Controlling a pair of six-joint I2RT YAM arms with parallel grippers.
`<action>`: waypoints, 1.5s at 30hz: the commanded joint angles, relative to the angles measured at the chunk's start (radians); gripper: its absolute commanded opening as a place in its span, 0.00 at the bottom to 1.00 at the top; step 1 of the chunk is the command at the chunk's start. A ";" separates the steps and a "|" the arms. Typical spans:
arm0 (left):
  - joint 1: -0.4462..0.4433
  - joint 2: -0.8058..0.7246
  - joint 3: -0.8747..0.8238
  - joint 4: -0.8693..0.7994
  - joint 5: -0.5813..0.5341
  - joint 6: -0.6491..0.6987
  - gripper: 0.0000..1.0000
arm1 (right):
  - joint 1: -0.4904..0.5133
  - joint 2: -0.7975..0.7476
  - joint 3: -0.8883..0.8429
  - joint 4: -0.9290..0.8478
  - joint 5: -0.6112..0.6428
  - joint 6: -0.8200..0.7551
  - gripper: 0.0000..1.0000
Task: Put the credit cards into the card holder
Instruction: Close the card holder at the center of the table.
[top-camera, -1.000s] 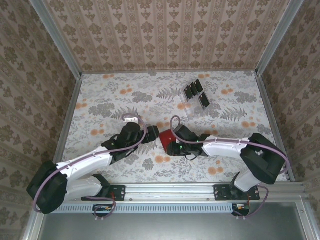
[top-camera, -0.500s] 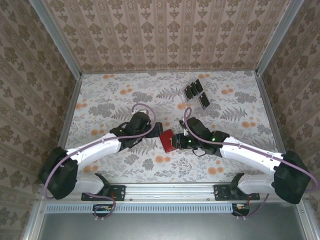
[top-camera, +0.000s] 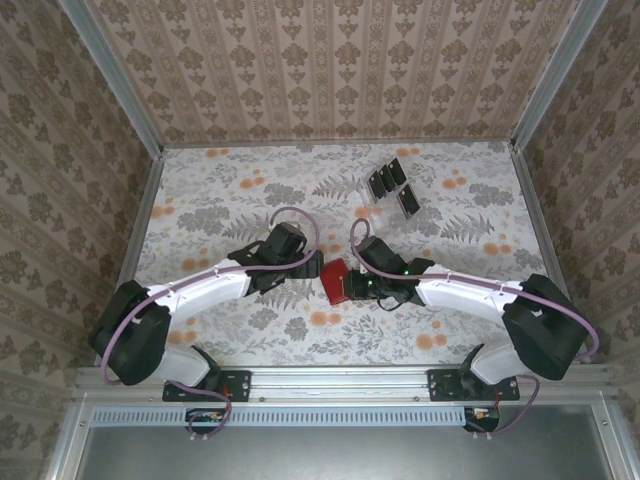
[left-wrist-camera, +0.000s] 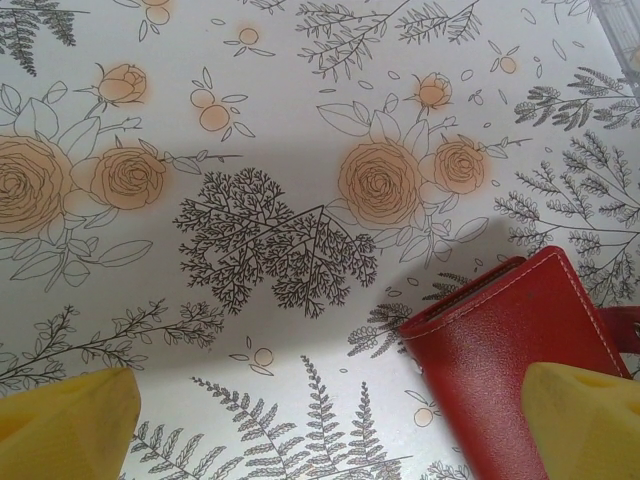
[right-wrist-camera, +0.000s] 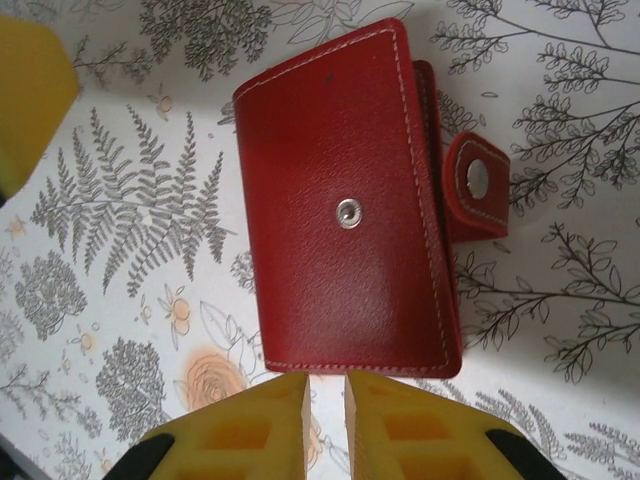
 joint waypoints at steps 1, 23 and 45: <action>0.005 0.012 0.005 0.005 0.007 0.036 1.00 | -0.008 0.030 -0.004 0.044 -0.008 -0.023 0.19; -0.007 0.038 -0.040 0.097 0.067 0.029 1.00 | -0.008 0.184 -0.005 0.168 -0.072 0.018 0.15; -0.013 0.194 -0.008 0.168 0.049 0.024 1.00 | -0.008 0.197 -0.020 0.183 -0.077 0.026 0.14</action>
